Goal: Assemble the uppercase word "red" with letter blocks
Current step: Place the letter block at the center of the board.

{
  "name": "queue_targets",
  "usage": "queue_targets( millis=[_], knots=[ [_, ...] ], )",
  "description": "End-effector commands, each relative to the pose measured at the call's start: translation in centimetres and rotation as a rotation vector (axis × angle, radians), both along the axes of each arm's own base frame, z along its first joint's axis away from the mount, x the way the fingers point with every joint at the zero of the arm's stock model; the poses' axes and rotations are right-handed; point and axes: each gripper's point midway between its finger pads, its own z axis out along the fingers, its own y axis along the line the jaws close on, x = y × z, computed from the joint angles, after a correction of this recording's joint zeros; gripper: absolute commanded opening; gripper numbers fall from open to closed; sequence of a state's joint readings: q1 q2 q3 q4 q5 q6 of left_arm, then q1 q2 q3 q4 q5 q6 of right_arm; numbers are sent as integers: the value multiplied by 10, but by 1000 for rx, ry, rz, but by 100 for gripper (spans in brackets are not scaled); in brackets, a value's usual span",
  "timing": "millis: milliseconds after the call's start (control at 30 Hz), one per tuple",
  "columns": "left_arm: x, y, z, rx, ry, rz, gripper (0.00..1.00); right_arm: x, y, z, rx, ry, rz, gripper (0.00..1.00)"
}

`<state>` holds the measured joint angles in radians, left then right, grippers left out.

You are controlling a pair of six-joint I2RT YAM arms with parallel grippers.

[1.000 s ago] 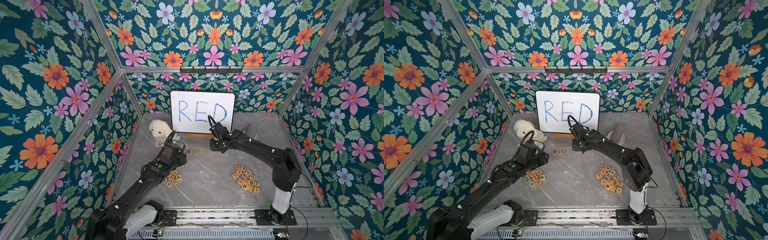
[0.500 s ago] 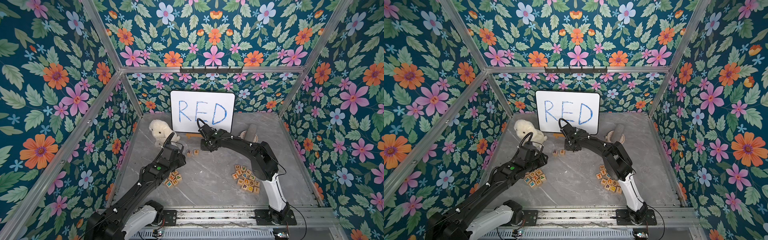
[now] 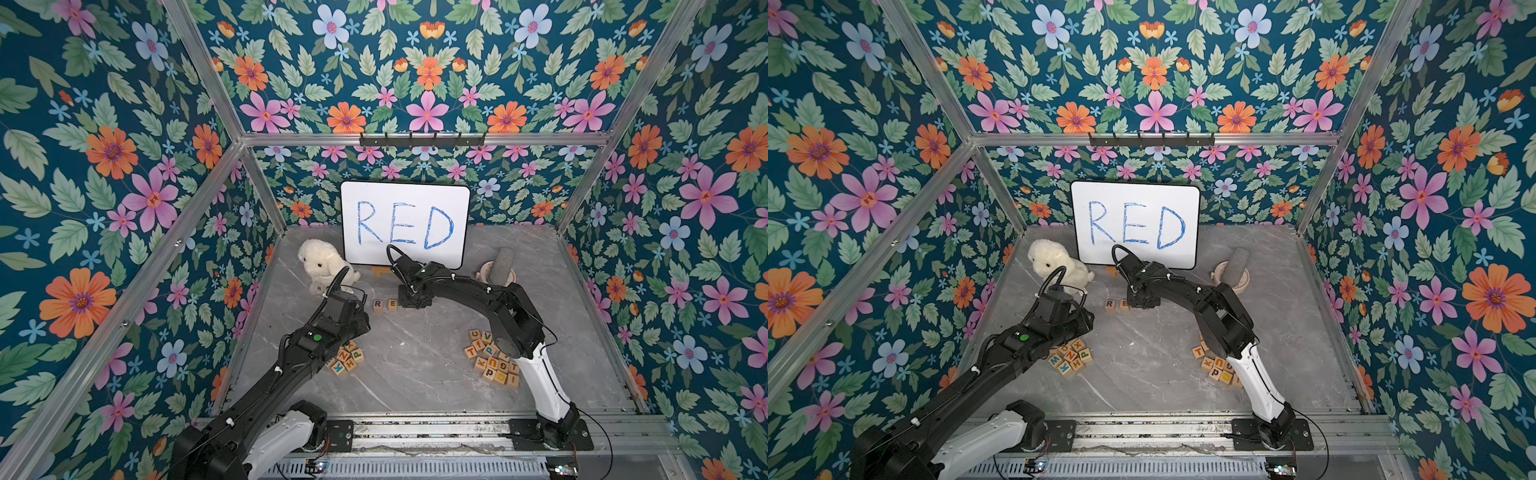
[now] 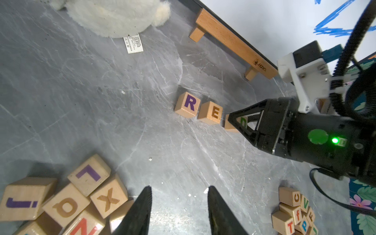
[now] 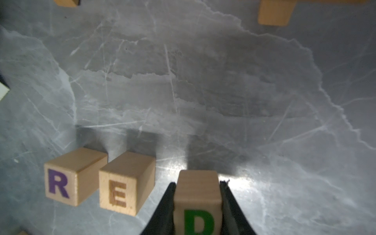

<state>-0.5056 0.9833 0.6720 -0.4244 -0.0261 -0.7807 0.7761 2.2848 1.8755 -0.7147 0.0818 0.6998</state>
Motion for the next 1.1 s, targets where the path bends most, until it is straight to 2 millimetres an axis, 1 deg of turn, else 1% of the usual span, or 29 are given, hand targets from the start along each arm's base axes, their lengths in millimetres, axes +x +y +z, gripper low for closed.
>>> queue_targets(
  millis=[0, 133, 233, 267, 300, 333, 367, 467, 600, 700, 767, 867, 967, 1067],
  knots=[
    [1, 3, 1, 17, -6, 4, 47, -2, -2, -4, -14, 20, -19, 29],
    [1, 2, -1, 20, 1, 1, 48, -5, -1, -8, -12, 38, -20, 31],
    [3, 0, 0, 23, 11, -4, 48, -7, -3, -11, -19, 50, -31, 37],
    [4, -3, 0, 14, 16, -13, 48, -6, -2, -12, -15, 51, -35, 40],
    [4, -6, -2, 5, 22, -26, 47, -7, -1, -13, -11, 54, -37, 46],
    [3, -7, -5, 5, 32, -33, 47, -7, 0, -14, -9, 58, -37, 52],
    [2, -7, -8, 8, 46, -30, 47, -9, -1, -14, -11, 72, -43, 55],
    [0, -8, -15, 1, 63, -32, 47, -13, -3, -8, -17, 92, -51, 58],
    [-4, -8, -19, 7, 102, -32, 47, -14, -3, 3, 19, 74, -73, 59],
    [-1, -7, -13, 15, 83, -37, 47, -12, 0, 22, 42, 48, -54, 59],
    [1, -5, -9, 24, 63, -26, 48, -14, -5, 36, 32, 36, -61, 59],
    [6, -11, 0, 15, 29, -62, 48, -16, -12, 63, 54, -4, -63, 59],
    [10, -17, 16, 13, -20, -106, 48, -22, -17, 101, 113, -75, -39, 60],
    [18, -18, 39, -6, -145, -120, 50, -33, -31, 139, 156, -146, -53, 61]
  ],
)
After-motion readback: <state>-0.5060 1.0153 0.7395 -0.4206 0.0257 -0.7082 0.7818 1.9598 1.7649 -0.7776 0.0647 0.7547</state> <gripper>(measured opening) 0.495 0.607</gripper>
